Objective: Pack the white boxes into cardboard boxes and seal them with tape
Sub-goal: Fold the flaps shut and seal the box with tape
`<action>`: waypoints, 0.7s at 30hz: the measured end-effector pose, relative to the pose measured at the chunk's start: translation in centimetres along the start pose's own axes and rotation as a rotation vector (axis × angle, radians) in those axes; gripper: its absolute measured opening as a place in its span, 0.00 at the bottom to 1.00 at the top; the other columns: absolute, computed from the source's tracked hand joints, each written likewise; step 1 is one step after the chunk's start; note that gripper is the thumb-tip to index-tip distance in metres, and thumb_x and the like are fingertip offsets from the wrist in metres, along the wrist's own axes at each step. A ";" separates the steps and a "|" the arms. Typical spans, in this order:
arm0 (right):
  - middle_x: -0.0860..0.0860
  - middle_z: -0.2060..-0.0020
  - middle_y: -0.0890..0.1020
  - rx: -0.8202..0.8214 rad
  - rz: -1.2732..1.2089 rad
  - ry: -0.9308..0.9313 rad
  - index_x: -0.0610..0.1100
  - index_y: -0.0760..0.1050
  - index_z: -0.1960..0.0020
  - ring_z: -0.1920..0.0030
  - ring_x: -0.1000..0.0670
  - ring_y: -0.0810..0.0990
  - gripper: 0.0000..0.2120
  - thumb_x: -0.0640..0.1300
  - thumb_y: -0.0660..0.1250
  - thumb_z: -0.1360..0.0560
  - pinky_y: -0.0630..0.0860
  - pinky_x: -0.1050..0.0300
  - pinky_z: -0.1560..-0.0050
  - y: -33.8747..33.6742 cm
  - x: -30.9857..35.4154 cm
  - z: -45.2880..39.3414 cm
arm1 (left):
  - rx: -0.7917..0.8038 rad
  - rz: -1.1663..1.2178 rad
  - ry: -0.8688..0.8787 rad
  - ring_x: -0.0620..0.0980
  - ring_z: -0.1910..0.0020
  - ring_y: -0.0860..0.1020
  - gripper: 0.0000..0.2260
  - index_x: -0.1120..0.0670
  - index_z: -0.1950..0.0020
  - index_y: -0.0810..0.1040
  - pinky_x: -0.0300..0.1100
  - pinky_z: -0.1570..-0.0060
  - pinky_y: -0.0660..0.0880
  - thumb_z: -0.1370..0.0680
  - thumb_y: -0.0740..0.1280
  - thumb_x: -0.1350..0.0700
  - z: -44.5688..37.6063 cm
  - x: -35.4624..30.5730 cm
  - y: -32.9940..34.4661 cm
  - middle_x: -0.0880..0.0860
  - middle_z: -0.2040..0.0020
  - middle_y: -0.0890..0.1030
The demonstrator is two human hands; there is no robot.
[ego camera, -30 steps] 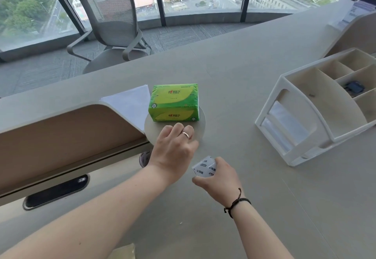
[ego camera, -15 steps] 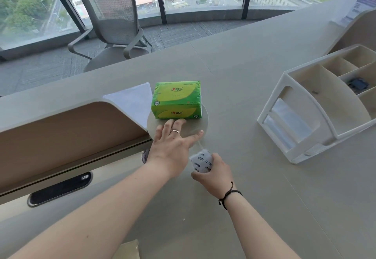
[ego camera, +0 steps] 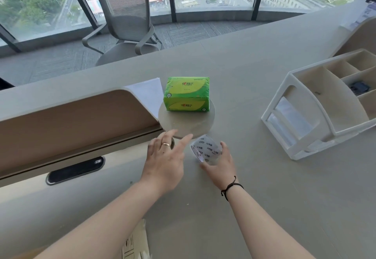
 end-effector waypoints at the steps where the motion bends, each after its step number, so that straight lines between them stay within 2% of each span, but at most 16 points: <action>1: 0.48 0.25 0.65 -0.016 0.002 -0.001 0.47 0.51 0.20 0.26 0.49 0.66 0.47 0.51 0.76 0.29 0.65 0.58 0.33 -0.1 0.0 0.4 | 0.013 0.018 -0.027 0.56 0.27 0.60 0.26 0.40 0.23 0.66 0.52 0.27 0.51 0.22 0.57 0.52 0.8 0.4 -0.1 0.55 0.25 0.65; 6: 0.48 0.25 0.65 -0.022 0.034 0.003 0.47 0.52 0.20 0.26 0.49 0.65 0.42 0.46 0.72 0.26 0.64 0.54 0.30 0.2 0.0 4.1 | 0.039 0.072 -0.125 0.57 0.25 0.60 0.23 0.43 0.25 0.69 0.53 0.25 0.53 0.21 0.57 0.50 5.1 2.3 -1.4 0.55 0.23 0.63; 11: 0.46 0.28 0.67 0.033 0.074 -0.025 0.48 0.54 0.20 0.30 0.48 0.70 0.39 0.47 0.71 0.25 0.66 0.57 0.38 2.2 0.5 10.3 | 0.006 0.139 -0.207 0.55 0.24 0.59 0.24 0.44 0.25 0.70 0.50 0.25 0.52 0.21 0.54 0.50 10.6 4.3 -3.6 0.54 0.22 0.62; 14: 0.49 0.27 0.66 0.113 0.118 -0.073 0.49 0.56 0.21 0.29 0.50 0.68 0.37 0.49 0.70 0.24 0.65 0.58 0.35 4.2 1.1 14.7 | -0.021 0.191 -0.268 0.53 0.23 0.57 0.20 0.44 0.25 0.70 0.47 0.24 0.50 0.17 0.56 0.53 14.7 6.1 -4.9 0.53 0.21 0.61; 17: 0.51 0.28 0.67 0.174 0.162 -0.153 0.49 0.58 0.22 0.30 0.52 0.69 0.34 0.48 0.70 0.23 0.64 0.63 0.38 6.6 1.7 19.2 | -0.021 0.213 -0.297 0.52 0.21 0.57 0.19 0.45 0.25 0.70 0.48 0.24 0.51 0.17 0.61 0.53 19.1 8.4 -5.5 0.53 0.21 0.61; 21: 0.54 0.29 0.68 0.163 0.188 -0.339 0.48 0.61 0.23 0.28 0.55 0.66 0.31 0.46 0.69 0.23 0.56 0.73 0.37 9.2 4.1 24.9 | 0.021 0.265 -0.354 0.53 0.21 0.58 0.20 0.44 0.25 0.69 0.50 0.24 0.56 0.17 0.62 0.51 24.9 11.3 -5.4 0.51 0.20 0.60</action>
Point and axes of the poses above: each hand's wrist, its own z-axis away from the middle knuckle, its own y-axis out of the palm, x = y × z, the point moved 9 cm from there along -z, towards the middle knuckle
